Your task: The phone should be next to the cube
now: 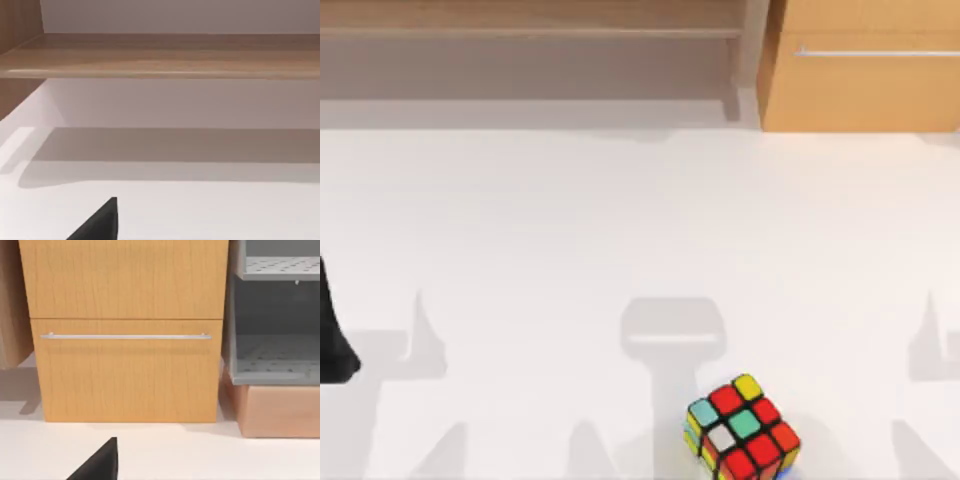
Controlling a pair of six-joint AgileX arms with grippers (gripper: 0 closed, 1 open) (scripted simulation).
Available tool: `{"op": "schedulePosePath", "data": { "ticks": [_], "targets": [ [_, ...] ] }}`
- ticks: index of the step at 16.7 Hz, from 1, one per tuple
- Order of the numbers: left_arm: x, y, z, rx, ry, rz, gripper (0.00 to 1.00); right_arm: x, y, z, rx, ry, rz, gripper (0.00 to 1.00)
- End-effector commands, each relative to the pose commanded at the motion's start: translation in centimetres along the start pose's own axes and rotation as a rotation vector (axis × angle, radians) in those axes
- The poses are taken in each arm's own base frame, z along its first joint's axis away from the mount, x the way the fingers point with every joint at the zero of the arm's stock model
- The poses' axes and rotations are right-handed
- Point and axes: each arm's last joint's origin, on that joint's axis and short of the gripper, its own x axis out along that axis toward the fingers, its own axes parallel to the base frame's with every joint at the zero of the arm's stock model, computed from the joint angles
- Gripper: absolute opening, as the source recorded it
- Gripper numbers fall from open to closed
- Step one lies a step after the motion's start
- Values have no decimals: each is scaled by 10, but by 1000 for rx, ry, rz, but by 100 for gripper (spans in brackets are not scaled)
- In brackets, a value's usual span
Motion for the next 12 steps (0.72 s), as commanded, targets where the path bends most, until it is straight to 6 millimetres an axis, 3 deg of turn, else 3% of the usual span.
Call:
{"op": "schedulePosePath", "data": {
  "ticks": [5,9,12],
  "targets": [
    [1,2,7,-8,46,24,100,0,0,0,0,0,0,100],
    [11,7,30,-42,205,81,100,0,0,0,0,0,0,100],
    [31,14,52,-87,384,128,100,0,0,0,0,0,0,100]
  ]
}}
